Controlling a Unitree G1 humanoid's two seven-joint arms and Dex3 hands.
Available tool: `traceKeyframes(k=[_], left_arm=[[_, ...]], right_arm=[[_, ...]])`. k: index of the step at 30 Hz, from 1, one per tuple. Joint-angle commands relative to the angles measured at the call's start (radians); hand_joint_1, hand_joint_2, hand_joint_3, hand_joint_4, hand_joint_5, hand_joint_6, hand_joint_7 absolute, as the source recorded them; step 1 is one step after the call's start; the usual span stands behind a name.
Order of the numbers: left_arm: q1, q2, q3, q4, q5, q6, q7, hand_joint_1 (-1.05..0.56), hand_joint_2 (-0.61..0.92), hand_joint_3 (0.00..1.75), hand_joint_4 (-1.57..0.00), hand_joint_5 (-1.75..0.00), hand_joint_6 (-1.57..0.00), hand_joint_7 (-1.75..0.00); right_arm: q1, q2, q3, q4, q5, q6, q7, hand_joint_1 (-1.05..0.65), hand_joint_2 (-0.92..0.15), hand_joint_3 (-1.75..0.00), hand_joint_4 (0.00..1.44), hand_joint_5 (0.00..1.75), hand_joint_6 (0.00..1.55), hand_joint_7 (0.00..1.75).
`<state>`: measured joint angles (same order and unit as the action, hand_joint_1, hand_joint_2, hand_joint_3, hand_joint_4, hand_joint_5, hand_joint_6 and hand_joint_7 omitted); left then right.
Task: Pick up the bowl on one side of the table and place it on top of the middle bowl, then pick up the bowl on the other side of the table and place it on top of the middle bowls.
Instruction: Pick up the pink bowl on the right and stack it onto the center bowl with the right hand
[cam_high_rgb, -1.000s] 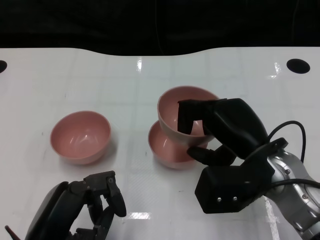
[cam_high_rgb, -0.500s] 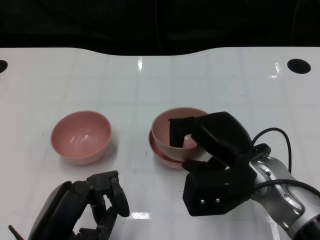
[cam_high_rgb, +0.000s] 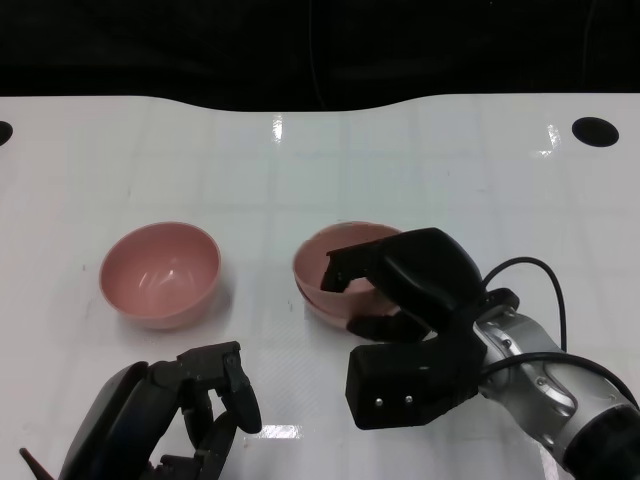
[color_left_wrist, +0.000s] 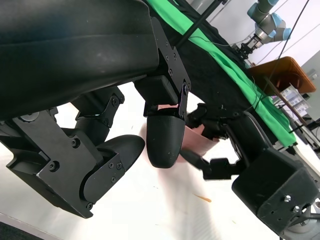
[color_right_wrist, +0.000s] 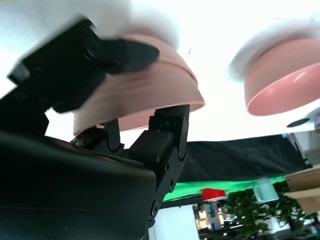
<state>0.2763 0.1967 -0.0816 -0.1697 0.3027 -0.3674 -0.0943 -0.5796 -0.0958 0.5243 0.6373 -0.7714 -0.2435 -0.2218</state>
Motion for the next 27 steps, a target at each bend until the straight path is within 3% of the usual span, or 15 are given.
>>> traceKeyframes(k=[1,5,15,19,27], left_arm=[[-0.003,0.005,0.006,-0.011,-0.008,0.008,0.009,-0.1,0.33,1.45,-0.87,-1.75,-0.79,-1.51],[-0.004,0.004,0.005,-0.008,-0.012,0.01,0.008,-0.1,0.33,1.45,-0.87,-1.73,-0.8,-1.5],[-0.011,0.008,0.007,-0.006,-0.014,0.011,0.004,-0.09,0.33,1.45,-0.87,-1.74,-0.79,-1.49],[-0.013,0.01,0.008,-0.002,-0.019,0.005,0.003,-0.09,0.33,1.45,-0.87,-1.75,-0.79,-1.49],[-0.014,0.017,0.01,-0.001,-0.037,0.007,-0.004,-0.09,0.33,1.45,-0.87,-1.72,-0.8,-1.49]], right_arm=[[-0.02,-0.023,0.018,-0.003,-0.02,0.004,0.005,-0.47,-0.89,-0.1,0.48,0.6,0.65,0.03],[-0.013,-0.04,0.027,-0.035,-0.032,-0.003,0.005,-0.58,-0.92,-0.15,0.34,0.5,0.54,0.0],[0.046,-0.088,0.042,-0.193,-0.058,0.02,0.051,-0.68,-0.92,-0.24,0.17,0.51,0.44,0.0],[0.091,-0.114,0.028,-0.282,-0.061,0.041,0.092,-0.7,-0.92,-0.29,0.03,0.64,0.38,0.0],[0.223,-0.179,-0.044,-0.495,-0.027,0.029,0.103,-0.7,-0.92,-0.33,0.0,0.72,0.37,0.01]])
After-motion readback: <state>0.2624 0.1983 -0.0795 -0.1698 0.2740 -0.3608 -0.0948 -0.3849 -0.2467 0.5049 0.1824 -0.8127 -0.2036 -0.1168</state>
